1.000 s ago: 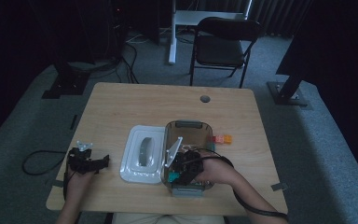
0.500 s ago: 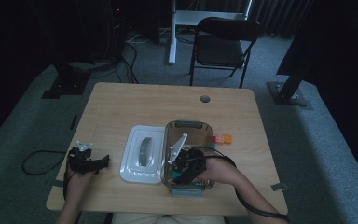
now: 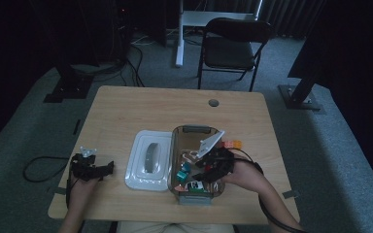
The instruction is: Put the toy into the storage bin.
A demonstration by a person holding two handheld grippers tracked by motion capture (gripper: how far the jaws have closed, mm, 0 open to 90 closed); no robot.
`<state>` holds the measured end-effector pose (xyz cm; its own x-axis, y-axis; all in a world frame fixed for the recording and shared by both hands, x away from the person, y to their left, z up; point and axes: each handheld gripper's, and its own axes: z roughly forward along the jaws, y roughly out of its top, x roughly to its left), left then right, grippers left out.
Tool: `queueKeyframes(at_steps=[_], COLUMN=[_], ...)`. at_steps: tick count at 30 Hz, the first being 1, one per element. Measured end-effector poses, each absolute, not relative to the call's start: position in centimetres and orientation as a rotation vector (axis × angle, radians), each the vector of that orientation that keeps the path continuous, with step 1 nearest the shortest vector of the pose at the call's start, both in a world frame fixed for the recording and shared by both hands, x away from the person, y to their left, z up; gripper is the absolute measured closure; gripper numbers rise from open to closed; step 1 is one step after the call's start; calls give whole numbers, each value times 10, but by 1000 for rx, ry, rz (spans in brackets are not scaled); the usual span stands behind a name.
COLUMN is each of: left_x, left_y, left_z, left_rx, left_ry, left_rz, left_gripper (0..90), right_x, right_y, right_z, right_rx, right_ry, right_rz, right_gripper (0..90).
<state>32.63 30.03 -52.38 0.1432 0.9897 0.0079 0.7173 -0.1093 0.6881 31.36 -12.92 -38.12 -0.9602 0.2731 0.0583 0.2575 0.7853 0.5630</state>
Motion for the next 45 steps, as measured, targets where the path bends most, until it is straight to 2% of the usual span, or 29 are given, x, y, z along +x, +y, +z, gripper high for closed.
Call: queueKeyframes(at_steps=[17, 20, 26, 31, 45], left_x=[326, 326, 326, 326, 326], left_y=[300, 300, 300, 300, 300], left_z=[-524, -524, -524, -524, -524], left_rx=[1887, 1888, 1887, 1887, 1888], left_ry=[1629, 1630, 1629, 1629, 1629], left_rz=[658, 658, 658, 658, 657], left_gripper=[20, 20, 20, 20, 20], right_x=[324, 333, 350, 379, 429], right_y=[-217, -240, -257, -272, -271], right_z=[-366, -373, -390, -420, -467], right_rx=[781, 891, 1033, 1248, 1572], right_ry=[2682, 2617, 2563, 2481, 2321], right_rz=[1072, 1088, 1055, 953, 853], right_gripper=[490, 490, 490, 490, 464])
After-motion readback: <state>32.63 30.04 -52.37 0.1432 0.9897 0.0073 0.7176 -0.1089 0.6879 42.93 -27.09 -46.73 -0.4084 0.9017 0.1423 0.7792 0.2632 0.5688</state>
